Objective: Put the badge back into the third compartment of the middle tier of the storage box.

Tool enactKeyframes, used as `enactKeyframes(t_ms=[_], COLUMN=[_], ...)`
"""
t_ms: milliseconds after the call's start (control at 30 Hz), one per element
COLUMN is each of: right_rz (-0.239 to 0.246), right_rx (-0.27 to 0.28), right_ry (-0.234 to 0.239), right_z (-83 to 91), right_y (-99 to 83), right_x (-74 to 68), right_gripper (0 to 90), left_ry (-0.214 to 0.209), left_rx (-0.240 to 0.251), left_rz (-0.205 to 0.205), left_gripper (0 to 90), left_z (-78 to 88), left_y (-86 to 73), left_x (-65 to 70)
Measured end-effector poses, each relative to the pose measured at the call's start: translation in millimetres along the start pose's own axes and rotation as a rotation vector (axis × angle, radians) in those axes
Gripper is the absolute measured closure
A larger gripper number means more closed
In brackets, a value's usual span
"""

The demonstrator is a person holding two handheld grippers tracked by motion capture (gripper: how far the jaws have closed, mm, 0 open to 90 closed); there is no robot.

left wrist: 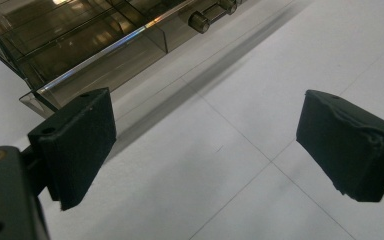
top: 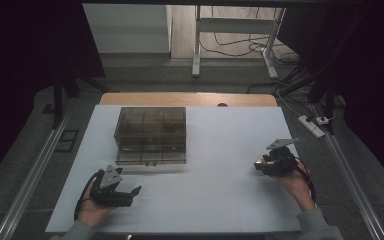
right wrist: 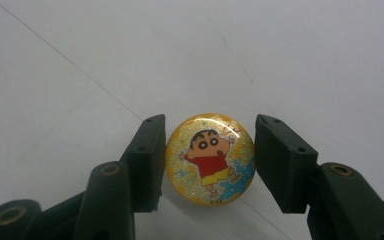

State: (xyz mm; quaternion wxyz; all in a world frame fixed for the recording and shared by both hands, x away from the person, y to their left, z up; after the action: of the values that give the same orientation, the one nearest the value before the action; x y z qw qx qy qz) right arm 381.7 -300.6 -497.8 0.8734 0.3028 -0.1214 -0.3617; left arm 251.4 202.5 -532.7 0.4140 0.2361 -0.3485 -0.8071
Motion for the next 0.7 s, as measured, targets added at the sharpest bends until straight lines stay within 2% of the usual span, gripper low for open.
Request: enactKeyframes(t_ms=[100,233,467,700], right_rz=[0.007,-0.008,-0.057,-0.048], right_rx=[0.027,0.097,0.215,0.254], right_ry=[0.003,0.034,0.097,0.106], right_z=[2.3,8.2,17.9,21.1], right_y=[2.2,6.5,11.1,15.4], right_x=[-1.8,-4.1,-5.6,-10.1], right_gripper=[47.1,47.1,47.1,47.1], left_ry=[-0.001,-0.002,-0.003,-0.002], left_rx=[0.0,0.004,0.008,0.009], left_rz=[0.0,0.004,0.008,0.006], left_gripper=[9.1,9.2,9.2,9.2], left_z=[0.1,0.1,0.1,-0.9], left_y=[0.0,0.0,0.5,1.6], left_x=[-0.1,-0.4,-1.6,-1.8])
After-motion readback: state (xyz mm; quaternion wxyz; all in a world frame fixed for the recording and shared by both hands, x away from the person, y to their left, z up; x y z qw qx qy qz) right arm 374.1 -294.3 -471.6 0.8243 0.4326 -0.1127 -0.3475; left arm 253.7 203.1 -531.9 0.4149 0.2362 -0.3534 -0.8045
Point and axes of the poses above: each handheld gripper's, and its own axes: z roughly backward along the jaws, y roughly out of its top, x roughly to its right, the point moved 2 cm from there along -z, roughly forward along the jaws, and after that the axes turned 4 degrees about y, right-handed, at the moved point
